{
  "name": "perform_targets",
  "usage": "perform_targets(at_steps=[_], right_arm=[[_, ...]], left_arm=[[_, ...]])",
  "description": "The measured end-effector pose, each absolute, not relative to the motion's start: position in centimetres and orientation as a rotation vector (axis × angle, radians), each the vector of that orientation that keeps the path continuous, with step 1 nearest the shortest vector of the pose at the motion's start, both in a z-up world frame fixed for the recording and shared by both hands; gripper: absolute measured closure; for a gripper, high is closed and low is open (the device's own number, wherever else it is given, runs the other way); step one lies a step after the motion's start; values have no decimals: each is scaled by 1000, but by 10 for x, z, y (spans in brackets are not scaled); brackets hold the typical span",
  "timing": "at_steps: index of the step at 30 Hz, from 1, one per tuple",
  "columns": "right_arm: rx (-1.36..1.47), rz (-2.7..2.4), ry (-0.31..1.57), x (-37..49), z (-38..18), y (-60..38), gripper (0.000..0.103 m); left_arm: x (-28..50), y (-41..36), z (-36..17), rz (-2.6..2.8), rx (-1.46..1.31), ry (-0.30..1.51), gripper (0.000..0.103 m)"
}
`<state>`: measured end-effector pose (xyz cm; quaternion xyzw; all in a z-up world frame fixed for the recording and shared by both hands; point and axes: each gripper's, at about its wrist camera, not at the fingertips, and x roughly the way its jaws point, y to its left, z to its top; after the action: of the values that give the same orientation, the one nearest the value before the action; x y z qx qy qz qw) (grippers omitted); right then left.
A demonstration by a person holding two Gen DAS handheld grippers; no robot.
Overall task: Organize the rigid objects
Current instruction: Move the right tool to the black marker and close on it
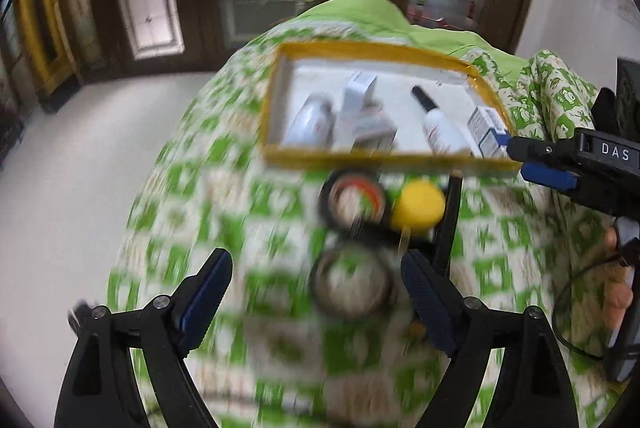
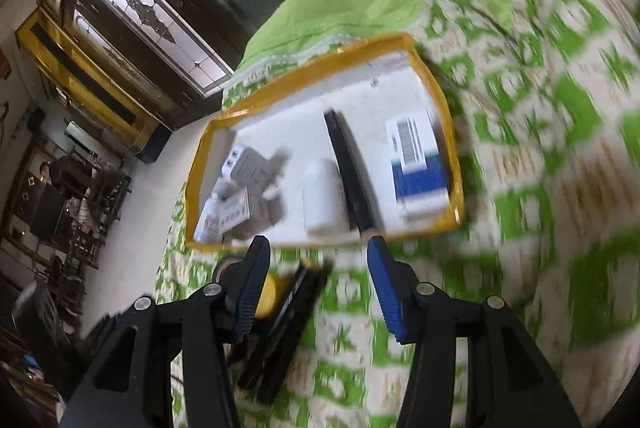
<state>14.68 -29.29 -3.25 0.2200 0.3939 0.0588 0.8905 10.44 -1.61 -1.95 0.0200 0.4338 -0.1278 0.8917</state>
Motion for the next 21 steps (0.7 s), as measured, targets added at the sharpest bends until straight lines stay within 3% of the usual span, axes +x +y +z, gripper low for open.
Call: perform_targets(at_steps=[5, 9, 14, 21], right_arm=[[475, 127, 846, 121, -44, -287, 53], [476, 137, 871, 101, -53, -285, 53], [496, 189, 911, 98, -62, -275, 71], [622, 306, 975, 114, -75, -260, 73]], left_arm=[[91, 4, -14, -239, -77, 880, 14], [87, -6, -19, -242, -21, 884, 14], [83, -28, -25, -274, 85, 885, 14], [86, -30, -29, -297, 86, 895, 14]])
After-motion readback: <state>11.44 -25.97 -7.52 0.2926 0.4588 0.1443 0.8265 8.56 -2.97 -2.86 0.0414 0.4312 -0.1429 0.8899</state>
